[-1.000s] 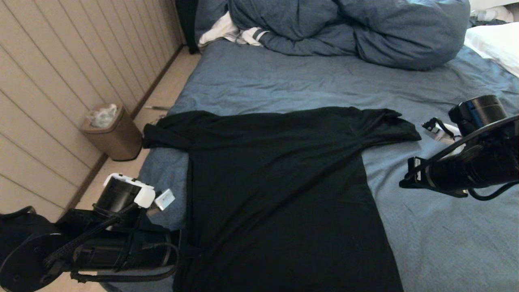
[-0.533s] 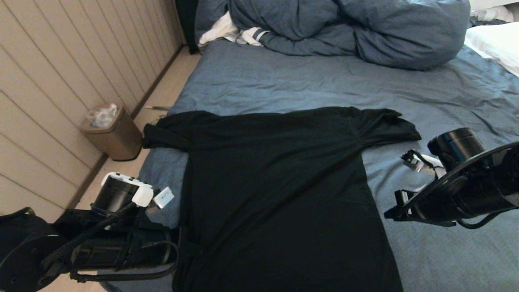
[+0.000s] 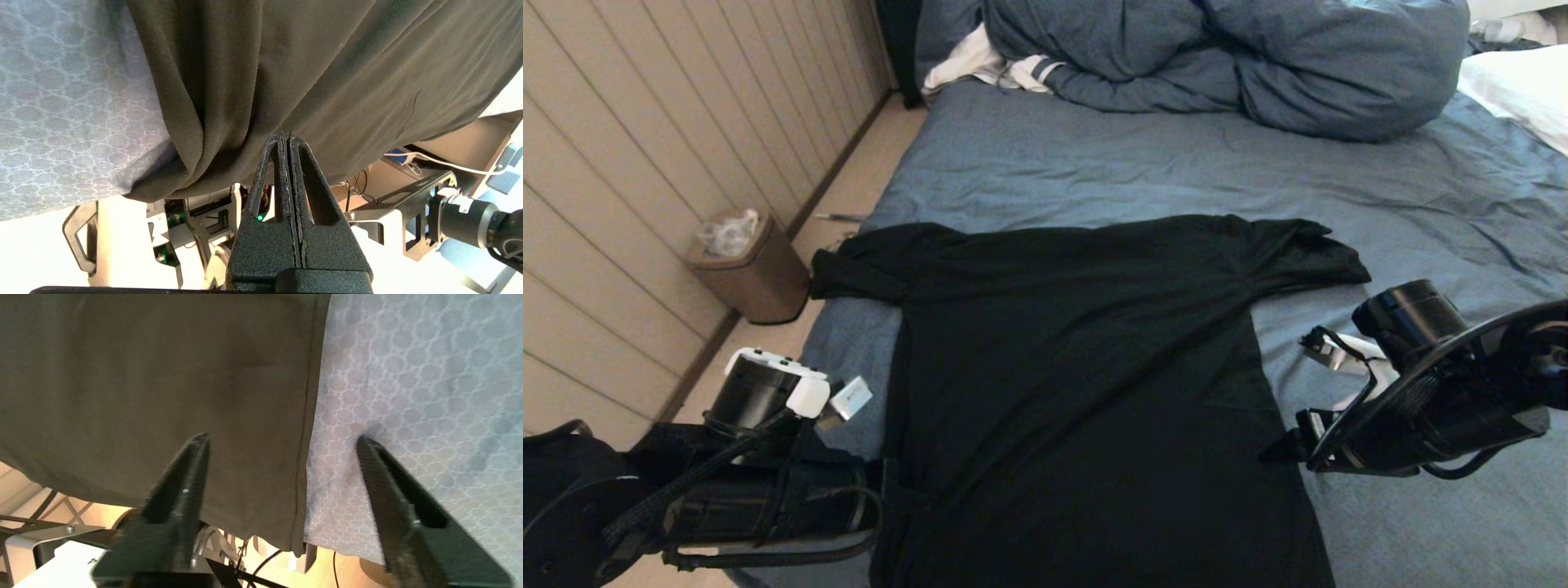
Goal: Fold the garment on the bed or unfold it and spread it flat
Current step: Unford the black T-shirt
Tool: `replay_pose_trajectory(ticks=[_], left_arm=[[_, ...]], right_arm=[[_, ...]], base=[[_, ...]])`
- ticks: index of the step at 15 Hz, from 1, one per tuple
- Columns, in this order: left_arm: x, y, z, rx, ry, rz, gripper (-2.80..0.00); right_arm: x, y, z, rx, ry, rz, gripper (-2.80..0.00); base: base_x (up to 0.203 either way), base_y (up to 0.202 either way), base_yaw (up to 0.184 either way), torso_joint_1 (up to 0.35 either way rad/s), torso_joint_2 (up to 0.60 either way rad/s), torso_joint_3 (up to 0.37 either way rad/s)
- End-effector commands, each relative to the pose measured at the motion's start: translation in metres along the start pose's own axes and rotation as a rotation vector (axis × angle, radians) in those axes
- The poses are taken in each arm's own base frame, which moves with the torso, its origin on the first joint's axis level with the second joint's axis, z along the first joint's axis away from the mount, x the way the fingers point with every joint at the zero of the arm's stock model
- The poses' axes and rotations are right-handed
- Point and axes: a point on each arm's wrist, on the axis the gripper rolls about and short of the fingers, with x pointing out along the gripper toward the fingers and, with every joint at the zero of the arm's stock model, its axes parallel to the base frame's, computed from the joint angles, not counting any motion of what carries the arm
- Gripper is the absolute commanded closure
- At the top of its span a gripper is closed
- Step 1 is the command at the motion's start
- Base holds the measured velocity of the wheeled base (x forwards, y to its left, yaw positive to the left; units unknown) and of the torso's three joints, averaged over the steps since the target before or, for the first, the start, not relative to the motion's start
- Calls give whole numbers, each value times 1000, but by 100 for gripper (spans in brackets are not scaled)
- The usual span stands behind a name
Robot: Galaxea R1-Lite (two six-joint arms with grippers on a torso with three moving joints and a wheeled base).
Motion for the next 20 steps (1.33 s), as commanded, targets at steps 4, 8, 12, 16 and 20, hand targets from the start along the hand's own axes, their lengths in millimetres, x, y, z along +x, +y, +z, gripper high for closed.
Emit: replay_pose_trajectory(ticks=[4,8,12,16,20], left_arm=[[1,1,-2,-4,7,0,0],[0,0,-2,-24,5,-1,0],[1,2,-9,-37,30,10,0],[-12,-4,-17,-18,18,-6,0],[-30,-11,-33,-5,71,-6,0]], right_arm=[[15,6,1,-9,45,11,-29],[14,7,-3,-16,34,17,0],[3,8,-11,-16,17,28,0],[-12,8,-26,-24,-1,66,0],[-28,5,-45,-27,-25,83,0]], base=[[0,0,0,0,0,0],[0,0,0,0,0,0],[0,0,0,0,0,0],[0,0,0,0,0,0],[0,0,0,0,0,0]])
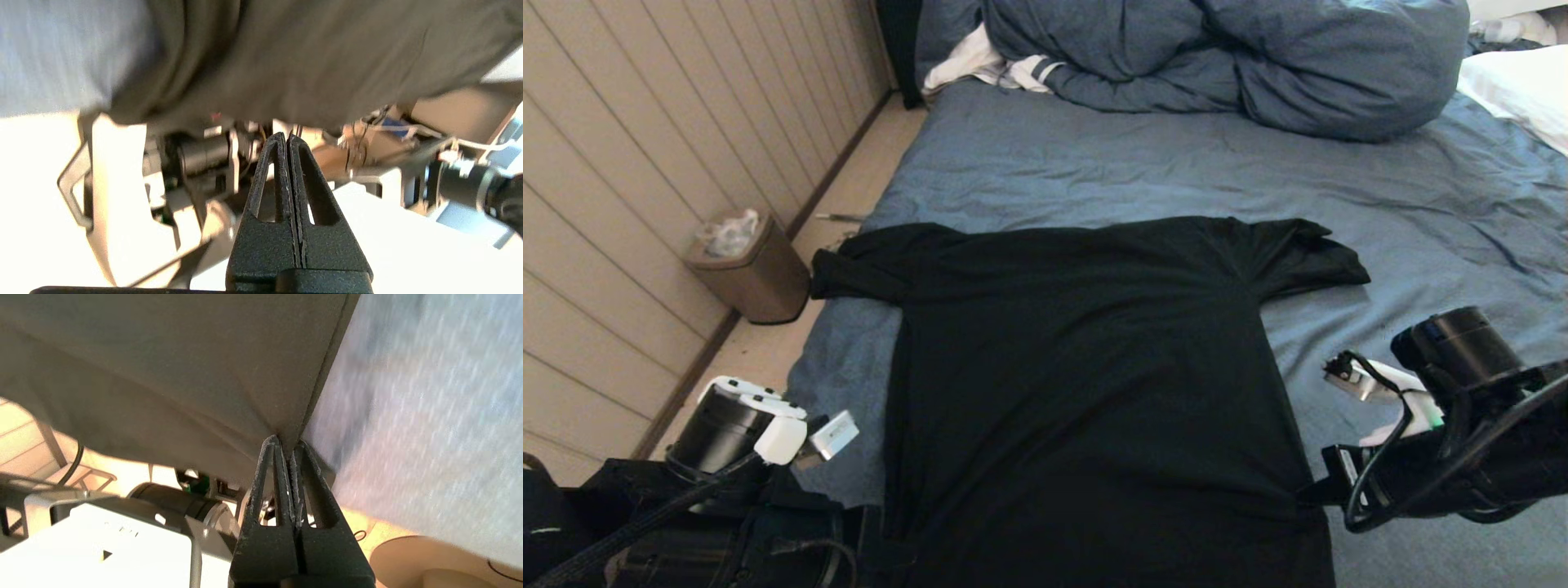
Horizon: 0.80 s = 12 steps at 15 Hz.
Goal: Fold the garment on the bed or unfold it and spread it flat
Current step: Unford the black T-shirt
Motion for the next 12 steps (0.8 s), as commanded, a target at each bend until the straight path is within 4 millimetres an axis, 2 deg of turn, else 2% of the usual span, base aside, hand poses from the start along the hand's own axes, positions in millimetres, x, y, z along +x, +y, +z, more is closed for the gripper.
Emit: replay_pose_trajectory(ticks=[1,6,12], left_arm=[[-12,-5,-5,14,-9,-20,0],[-12,-14,-23,53,95,-17,0],[-14,-16,-32,78,158,3,0]], right_arm=[[-11,1,-11,-7,-20,10,0],[-23,2,-30,-42,-42,21,0],[-14,-10,-26,-37,-12,-12,0]], base=[[0,0,0,0,0,0],[0,0,0,0,0,0],[0,0,0,0,0,0]])
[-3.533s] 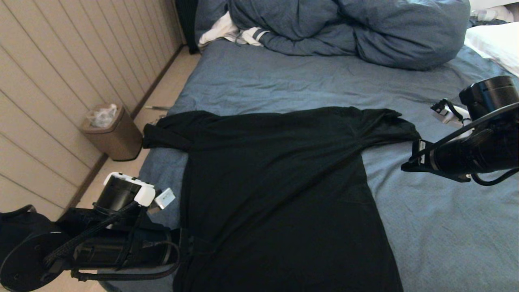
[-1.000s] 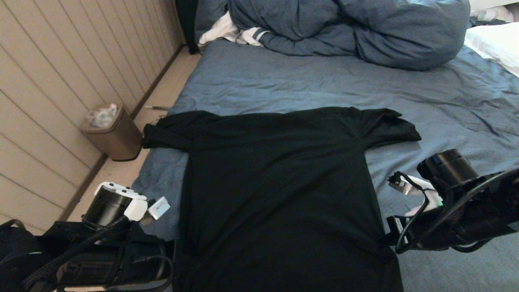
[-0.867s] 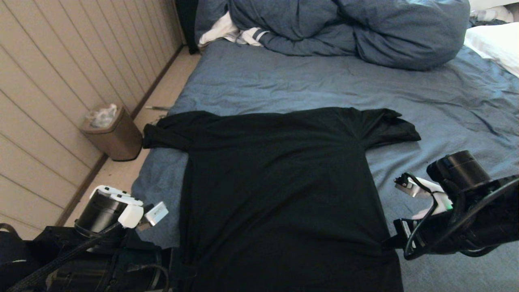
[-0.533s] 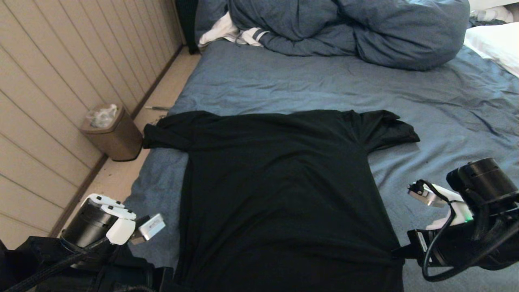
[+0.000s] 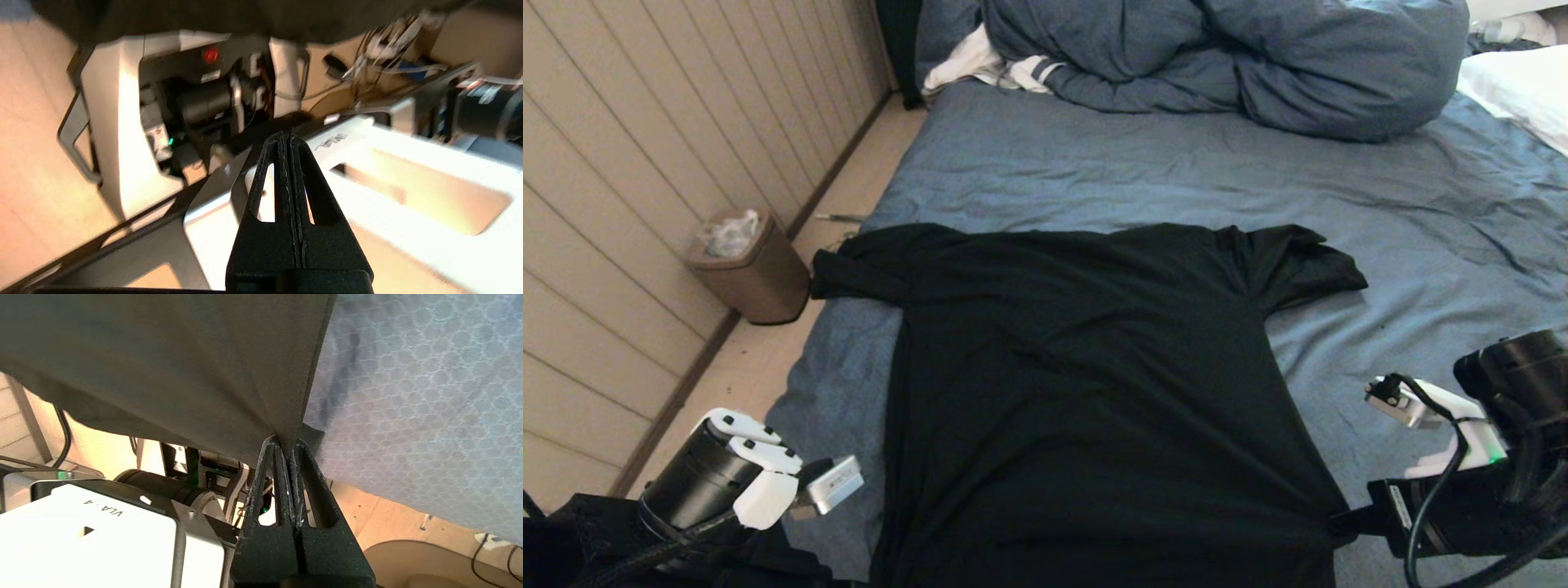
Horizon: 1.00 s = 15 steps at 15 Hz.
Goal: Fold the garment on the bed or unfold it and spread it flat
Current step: Unford the black T-shirt
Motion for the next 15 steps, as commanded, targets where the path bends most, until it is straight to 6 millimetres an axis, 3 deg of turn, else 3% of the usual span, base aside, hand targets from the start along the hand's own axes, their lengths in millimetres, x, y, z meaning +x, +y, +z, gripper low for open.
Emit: replay_pose_trajectory(ticks=[1,8,15], left_arm=[[0,0,-2,0,22,10,0],[-5,-5,-6,68,129,43,0],[3,-12,-9,95,204,35,0]], right_arm=[[6,-3,2,9,28,-6,0],[4,-1,9,4,147,-16,0],[18,-5,17,-2,250,-29,0]], base=[[0,0,0,0,0,0],[0,0,0,0,0,0],[0,0,0,0,0,0]])
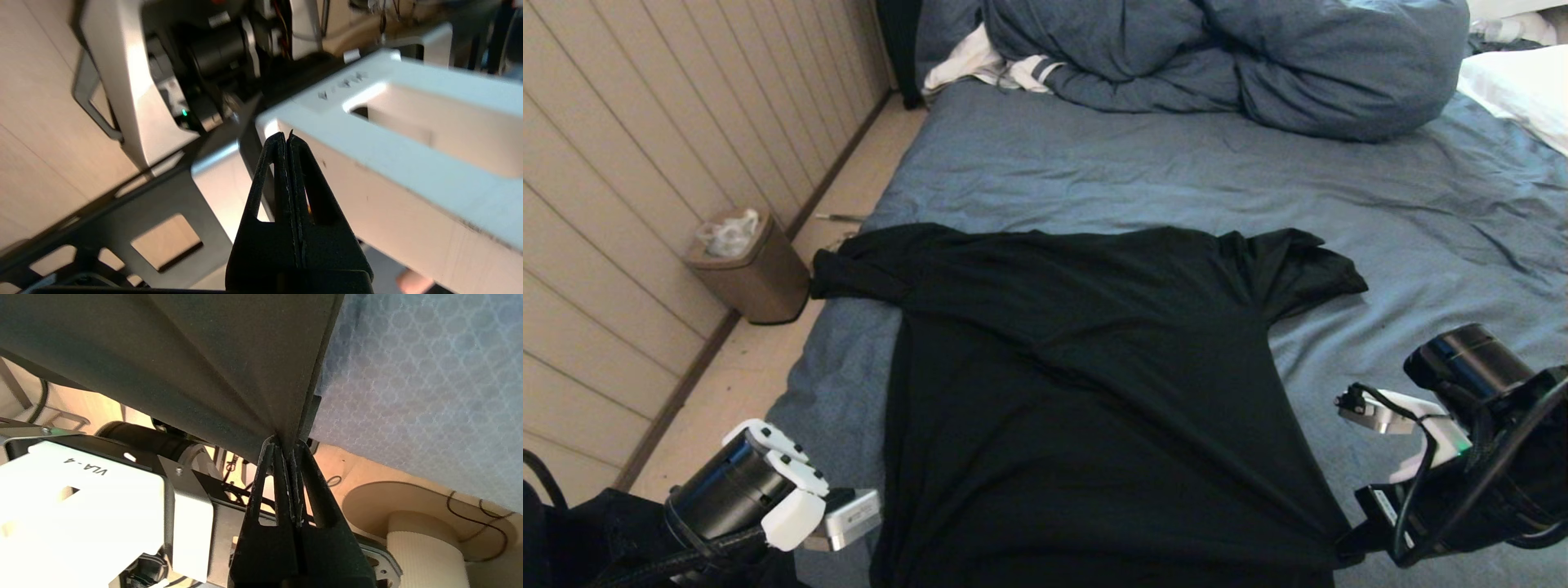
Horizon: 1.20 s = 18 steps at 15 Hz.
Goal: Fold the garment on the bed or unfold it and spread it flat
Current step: Unford the black T-shirt
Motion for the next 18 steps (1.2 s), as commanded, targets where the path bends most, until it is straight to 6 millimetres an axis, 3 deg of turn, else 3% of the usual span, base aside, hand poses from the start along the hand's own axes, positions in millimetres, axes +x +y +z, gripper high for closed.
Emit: replay_pose_trajectory(ticks=[1,5,10,16,17,18], left_arm=[[5,-2,-2,1,46,-6,0],[7,-5,-9,34,131,-4,0],[2,-9,-6,53,136,-3,0],[11,-3,6,15,95,4,0],[9,-3,5,18,86,0,0],[8,-4,5,17,77,-3,-280]], right_arm=[[8,-2,6,4,32,-1,0],[17,-5,13,-7,77,-6,0],[12,-4,16,-33,106,-20,0],[14,-4,17,-31,102,-24,0],[13,-4,17,-35,100,-22,-280],[12,-4,17,-37,97,-22,-280]], base=[[0,0,0,0,0,0],[0,0,0,0,0,0],[0,0,0,0,0,0],[0,0,0,0,0,0],[0,0,0,0,0,0],[0,0,0,0,0,0]])
